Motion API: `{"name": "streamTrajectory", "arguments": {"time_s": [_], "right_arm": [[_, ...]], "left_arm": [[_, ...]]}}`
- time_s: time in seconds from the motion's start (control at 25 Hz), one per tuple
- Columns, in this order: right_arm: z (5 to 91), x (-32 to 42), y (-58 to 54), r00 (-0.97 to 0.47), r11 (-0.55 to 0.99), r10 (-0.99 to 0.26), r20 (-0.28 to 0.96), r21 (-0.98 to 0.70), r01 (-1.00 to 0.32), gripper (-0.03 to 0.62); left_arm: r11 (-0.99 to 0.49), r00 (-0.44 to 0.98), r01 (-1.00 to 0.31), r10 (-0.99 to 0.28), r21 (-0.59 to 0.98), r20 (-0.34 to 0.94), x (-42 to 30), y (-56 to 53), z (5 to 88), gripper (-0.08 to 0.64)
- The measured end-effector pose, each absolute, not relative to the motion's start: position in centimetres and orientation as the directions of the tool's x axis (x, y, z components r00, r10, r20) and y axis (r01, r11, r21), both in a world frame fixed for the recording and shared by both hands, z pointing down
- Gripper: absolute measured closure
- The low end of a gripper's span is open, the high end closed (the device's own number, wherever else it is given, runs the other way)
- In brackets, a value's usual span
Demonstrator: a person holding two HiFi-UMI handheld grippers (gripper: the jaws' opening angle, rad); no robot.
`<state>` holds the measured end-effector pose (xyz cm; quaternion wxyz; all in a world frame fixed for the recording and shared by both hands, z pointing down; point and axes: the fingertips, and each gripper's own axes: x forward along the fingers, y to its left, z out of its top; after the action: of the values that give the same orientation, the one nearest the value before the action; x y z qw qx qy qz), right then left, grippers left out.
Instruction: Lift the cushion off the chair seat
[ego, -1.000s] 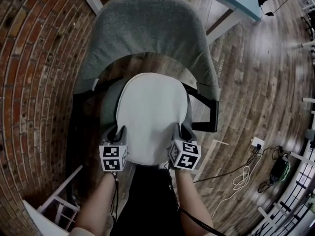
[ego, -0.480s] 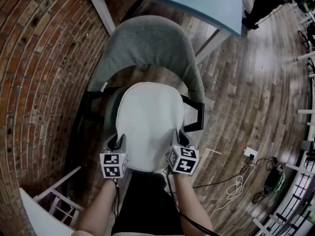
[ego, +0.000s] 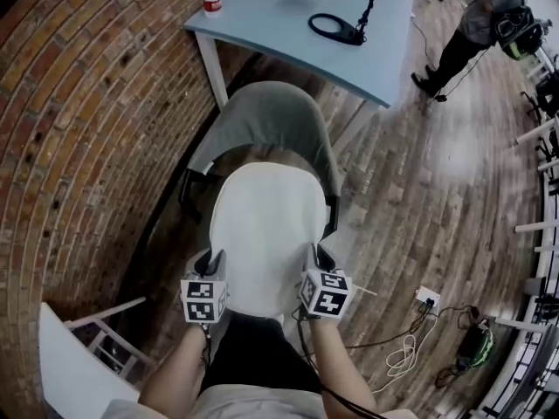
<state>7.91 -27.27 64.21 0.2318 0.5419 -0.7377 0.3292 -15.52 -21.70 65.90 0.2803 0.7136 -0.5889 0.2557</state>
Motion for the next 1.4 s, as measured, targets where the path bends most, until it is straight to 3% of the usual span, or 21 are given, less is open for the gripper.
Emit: {"name": "streamTrajectory", "arguments": {"time_s": [0.8, 1.4], "right_arm": [[44.1, 10.2, -20.2, -0.351, 0.268, -0.755, 0.554, -0.228, -0.936, 0.555], [38.7, 9.6, -17.6, -0.373, 0.32, -0.797, 0.475, -0.193, -0.928, 0.56]], "left_arm": [[-0.149, 0.159, -0.987, -0.818, 0.063, 0.552, -13.2, -14.5, 45.8, 0.477], [-0.127, 0.134, -0.991, -0.869, 0.047, 0.476, -13.7, -11.6, 40.6, 0.477]]}}
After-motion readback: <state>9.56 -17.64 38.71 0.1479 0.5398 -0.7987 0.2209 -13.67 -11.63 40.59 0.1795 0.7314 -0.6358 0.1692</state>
